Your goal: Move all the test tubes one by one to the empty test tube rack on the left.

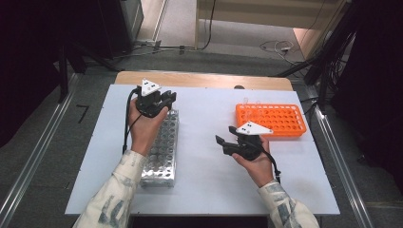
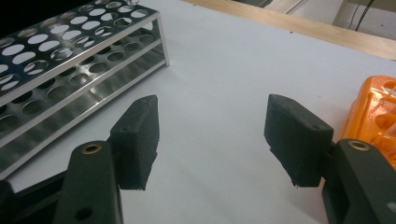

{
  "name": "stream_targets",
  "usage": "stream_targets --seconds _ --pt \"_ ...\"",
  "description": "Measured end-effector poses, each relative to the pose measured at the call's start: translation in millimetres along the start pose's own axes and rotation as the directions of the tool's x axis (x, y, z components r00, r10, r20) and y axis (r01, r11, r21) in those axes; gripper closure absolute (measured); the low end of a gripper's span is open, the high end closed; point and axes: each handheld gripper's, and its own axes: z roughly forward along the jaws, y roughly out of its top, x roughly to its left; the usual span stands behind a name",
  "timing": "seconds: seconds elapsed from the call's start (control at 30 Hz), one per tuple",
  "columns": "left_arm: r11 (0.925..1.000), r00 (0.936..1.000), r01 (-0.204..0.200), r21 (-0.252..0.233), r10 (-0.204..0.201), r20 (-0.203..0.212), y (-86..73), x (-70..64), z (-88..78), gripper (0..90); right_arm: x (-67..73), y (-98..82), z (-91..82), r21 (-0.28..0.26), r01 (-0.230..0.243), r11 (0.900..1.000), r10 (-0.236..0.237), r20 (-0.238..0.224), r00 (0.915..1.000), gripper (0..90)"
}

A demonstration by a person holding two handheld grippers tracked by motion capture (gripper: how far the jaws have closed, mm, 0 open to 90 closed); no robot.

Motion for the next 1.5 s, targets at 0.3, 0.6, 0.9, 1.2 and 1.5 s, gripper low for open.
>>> stream_targets --seconds 0.3,0.6,0.9,1.2,1.5 --pt "0.9996 0.9996 -0.018 0.023 0.018 -0.020 -5.1 1.9 8.8 76.0 -1.8 -0.8 -1.5 -0.003 -0.005 1.000 0.005 0.001 1.0000 34.3" --pt "0.9970 0.9977 -0.048 0.060 0.051 -0.044 -18.0 -0.5 16.3 76.0 -2.8 -1.5 -2.1 -0.004 -0.004 1.000 0.004 0.003 1.0000 34.3" --pt "0.9903 0.9958 -0.059 0.126 0.068 -0.062 -27.8 -2.3 23.8 75.9 -2.2 -1.7 -1.5 -0.002 0.001 1.000 -0.001 0.003 1.0000 34.3" --pt "0.9835 0.9960 -0.050 0.174 0.062 -0.064 -36.5 -3.1 29.7 75.0 -2.7 -2.5 -0.9 0.002 -0.002 1.000 0.002 0.001 1.0000 34.3" --pt "0.9832 0.9971 -0.046 0.177 0.056 -0.052 -39.0 -4.6 32.7 68.2 -3.0 -2.5 -1.4 0.000 0.000 1.000 0.000 0.003 1.0000 34.2"
